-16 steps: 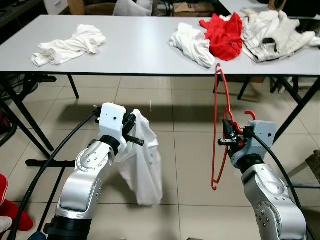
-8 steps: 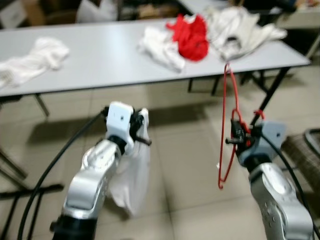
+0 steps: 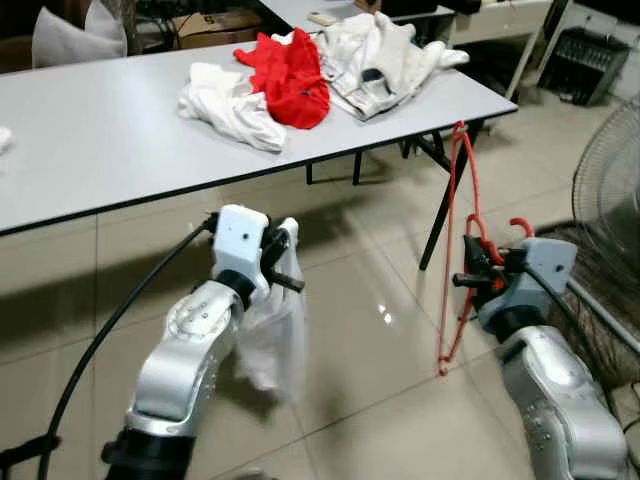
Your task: Hang hanger
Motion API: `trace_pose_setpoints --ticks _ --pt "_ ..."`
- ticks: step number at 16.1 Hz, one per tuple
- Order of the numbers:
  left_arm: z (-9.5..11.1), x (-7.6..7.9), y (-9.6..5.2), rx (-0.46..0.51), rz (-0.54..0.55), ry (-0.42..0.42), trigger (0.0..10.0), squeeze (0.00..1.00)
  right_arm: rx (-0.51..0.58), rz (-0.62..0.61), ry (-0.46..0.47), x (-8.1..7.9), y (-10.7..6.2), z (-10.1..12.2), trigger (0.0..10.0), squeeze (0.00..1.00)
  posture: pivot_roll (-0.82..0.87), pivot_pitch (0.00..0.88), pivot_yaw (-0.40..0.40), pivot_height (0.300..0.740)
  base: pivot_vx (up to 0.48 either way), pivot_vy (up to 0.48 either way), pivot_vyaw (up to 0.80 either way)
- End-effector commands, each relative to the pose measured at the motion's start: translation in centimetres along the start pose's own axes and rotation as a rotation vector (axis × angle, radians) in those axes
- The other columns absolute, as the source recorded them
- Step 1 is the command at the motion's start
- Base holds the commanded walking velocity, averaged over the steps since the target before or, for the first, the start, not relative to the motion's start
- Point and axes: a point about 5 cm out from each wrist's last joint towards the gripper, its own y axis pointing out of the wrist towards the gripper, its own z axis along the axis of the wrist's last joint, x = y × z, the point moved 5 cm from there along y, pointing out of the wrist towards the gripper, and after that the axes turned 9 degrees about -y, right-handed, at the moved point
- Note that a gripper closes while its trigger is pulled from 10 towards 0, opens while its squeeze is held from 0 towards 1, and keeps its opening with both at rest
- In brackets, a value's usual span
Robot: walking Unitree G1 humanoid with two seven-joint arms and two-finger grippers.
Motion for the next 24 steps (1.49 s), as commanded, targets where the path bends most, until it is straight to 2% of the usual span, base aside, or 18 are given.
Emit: trace_pose_setpoints --ticks 1,16,23,24 --pt "0.99 0.07 0.03 0.035 -0.001 0.008 10.0 0.0 0.023 0.008 -0.006 -0.04 -0.08 0.64 10.0 0.0 -0.14 0.041 0.005 0.74 0.266 0.0 0.0" --pt "1.19 0.17 -0.06 0.049 -0.002 -0.017 10.0 0.0 0.022 0.019 -0.027 -0.21 -0.12 0.51 10.0 0.0 -0.14 0.014 0.001 0.74 0.287 0.0 0.0" --pt "1.32 0.17 0.24 0.06 -0.005 -0.033 10.0 0.0 0.022 0.046 -0.079 -0.18 -0.05 0.61 10.0 0.0 -0.15 0.0 0.011 0.74 0.339 0.0 0.0" --pt "1.32 0.18 0.27 0.062 -0.004 -0.038 10.0 0.0 0.018 0.055 -0.109 -0.25 -0.03 0.58 10.0 0.0 -0.15 0.0 0.012 0.74 0.36 0.0 0.0"
